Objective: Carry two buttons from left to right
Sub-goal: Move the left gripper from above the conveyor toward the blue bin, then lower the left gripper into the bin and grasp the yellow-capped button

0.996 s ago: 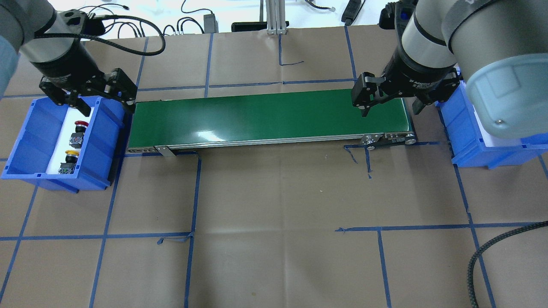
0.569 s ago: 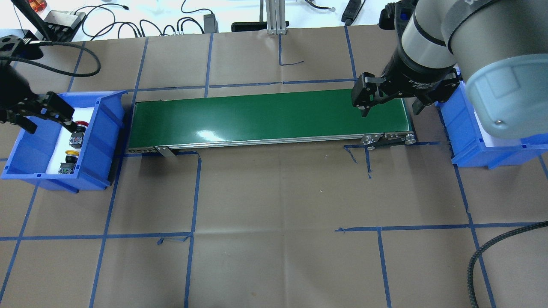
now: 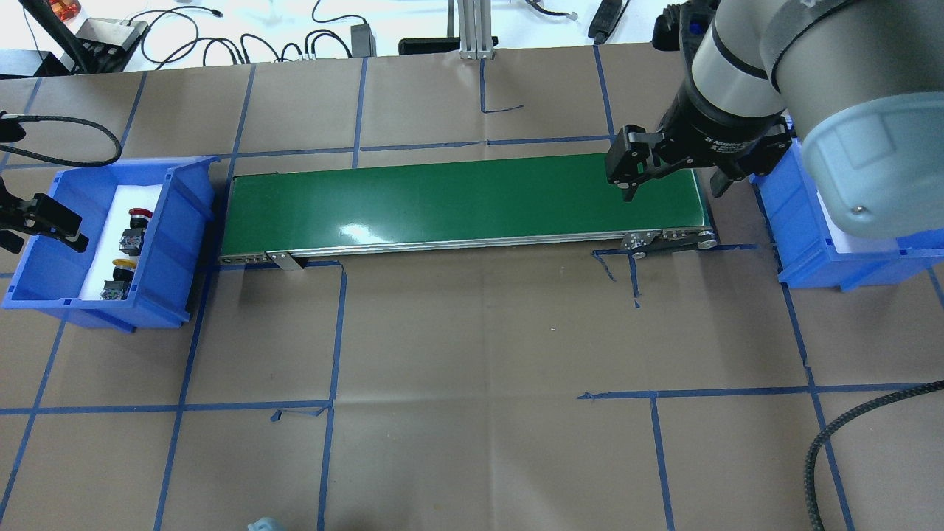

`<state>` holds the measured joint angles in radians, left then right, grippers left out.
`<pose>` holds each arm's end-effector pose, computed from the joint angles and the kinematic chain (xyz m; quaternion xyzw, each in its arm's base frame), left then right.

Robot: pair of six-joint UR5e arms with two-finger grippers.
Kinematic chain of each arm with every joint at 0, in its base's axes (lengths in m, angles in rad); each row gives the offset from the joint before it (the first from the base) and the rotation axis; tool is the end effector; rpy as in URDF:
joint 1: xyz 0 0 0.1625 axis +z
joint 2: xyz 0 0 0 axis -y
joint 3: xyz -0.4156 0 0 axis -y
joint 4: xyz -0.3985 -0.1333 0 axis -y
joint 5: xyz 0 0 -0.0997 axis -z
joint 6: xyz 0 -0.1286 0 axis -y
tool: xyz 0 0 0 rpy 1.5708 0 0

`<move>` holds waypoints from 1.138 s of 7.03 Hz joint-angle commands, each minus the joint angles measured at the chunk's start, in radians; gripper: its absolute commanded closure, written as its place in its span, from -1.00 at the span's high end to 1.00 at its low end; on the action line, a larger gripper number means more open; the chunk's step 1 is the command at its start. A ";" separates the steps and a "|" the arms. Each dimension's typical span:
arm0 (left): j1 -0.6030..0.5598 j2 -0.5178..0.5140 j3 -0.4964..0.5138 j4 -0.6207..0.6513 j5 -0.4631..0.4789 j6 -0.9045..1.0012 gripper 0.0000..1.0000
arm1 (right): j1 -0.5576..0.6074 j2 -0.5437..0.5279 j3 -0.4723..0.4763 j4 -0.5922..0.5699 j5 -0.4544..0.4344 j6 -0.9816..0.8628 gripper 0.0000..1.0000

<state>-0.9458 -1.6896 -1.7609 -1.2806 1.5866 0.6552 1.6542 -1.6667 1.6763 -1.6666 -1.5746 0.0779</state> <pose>0.2014 -0.5035 0.3236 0.0152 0.9998 0.0122 0.0007 0.1714 -0.4564 0.4528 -0.0027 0.9991 -0.0431 0.0016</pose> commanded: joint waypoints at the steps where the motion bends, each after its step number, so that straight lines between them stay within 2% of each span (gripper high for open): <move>1: 0.002 -0.085 -0.018 0.110 -0.007 0.001 1.00 | -0.001 -0.001 0.000 0.001 -0.002 -0.003 1.00; 3: 0.002 -0.154 -0.044 0.211 -0.010 0.000 1.00 | -0.002 0.002 -0.001 -0.002 -0.001 -0.003 1.00; 5: 0.002 -0.176 -0.141 0.364 -0.010 0.000 1.00 | -0.007 0.002 -0.001 0.001 -0.002 -0.003 1.00; 8: 0.033 -0.215 -0.170 0.402 -0.010 0.000 1.00 | -0.007 0.001 0.000 0.005 -0.016 -0.001 1.00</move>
<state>-0.9313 -1.8876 -1.9234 -0.8878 1.5769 0.6550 1.6477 -1.6657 1.6754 -1.6610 -1.5882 0.0755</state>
